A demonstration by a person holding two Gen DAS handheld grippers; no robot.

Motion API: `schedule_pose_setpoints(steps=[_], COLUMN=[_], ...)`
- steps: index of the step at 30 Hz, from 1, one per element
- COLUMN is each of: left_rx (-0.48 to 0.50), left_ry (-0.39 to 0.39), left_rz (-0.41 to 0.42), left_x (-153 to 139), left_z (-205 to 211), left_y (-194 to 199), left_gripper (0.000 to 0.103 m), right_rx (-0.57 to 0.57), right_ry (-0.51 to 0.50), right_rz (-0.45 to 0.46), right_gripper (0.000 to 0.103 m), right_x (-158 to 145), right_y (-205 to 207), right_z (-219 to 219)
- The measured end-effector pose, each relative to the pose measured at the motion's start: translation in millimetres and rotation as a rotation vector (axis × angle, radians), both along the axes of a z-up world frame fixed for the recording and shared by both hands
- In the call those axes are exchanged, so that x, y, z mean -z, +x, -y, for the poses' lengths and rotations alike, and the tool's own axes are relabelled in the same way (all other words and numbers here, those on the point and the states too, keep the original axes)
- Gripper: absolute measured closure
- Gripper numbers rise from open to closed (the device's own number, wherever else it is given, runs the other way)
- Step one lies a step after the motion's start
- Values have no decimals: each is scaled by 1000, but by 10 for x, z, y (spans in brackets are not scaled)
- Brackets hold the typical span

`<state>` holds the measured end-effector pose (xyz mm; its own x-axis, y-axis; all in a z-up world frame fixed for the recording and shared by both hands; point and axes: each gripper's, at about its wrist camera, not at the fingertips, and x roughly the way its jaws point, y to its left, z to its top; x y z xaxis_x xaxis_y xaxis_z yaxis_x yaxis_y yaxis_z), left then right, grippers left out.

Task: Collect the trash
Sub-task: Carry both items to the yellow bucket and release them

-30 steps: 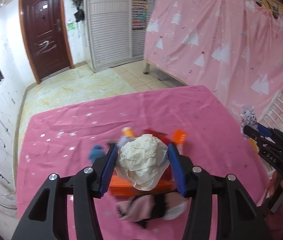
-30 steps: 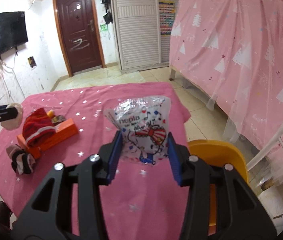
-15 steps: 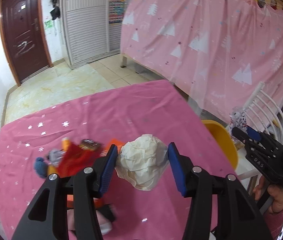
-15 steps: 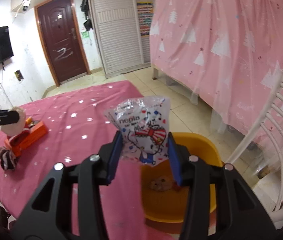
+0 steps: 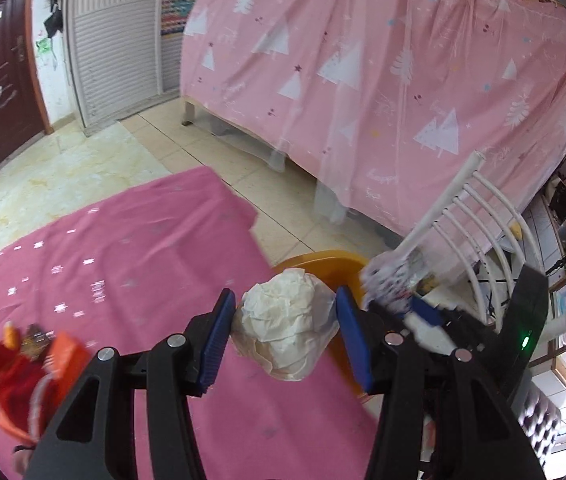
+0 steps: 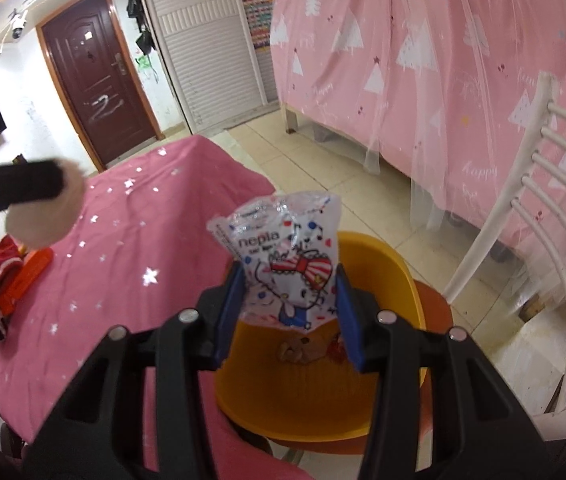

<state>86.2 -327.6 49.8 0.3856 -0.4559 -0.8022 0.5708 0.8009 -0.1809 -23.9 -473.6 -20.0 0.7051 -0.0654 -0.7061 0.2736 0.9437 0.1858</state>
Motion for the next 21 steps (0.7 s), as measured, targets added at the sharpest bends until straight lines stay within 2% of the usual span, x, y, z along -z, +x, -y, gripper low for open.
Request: schedule_pose_setpoints(steps=[4,7,12,16,19,21], left_rx=[7,9,34,23,18,13], left_ry=[20,50,48,45,46,46], left_rz=[-8,-23,-39,-44,-22,-17], left_x=[125,246,330,343,299,272], left_z=[342,528,657,653,585,530], left_y=[43,69,66,88,69,67], left_gripper=[57,57,55,37,36,35], right_rx=[6,16,38,49,47,43], right_ry=[33,37,53,57,50,41], right_rz=[-26,-47,-46,-36,-29,-20], right_gripper=[46,43,41,41,41,38], right_x=[118,187,202,180,151,116], right_y=[12,23,-14,-33,-34,-38], right_z=[116,178,285,311,286,250])
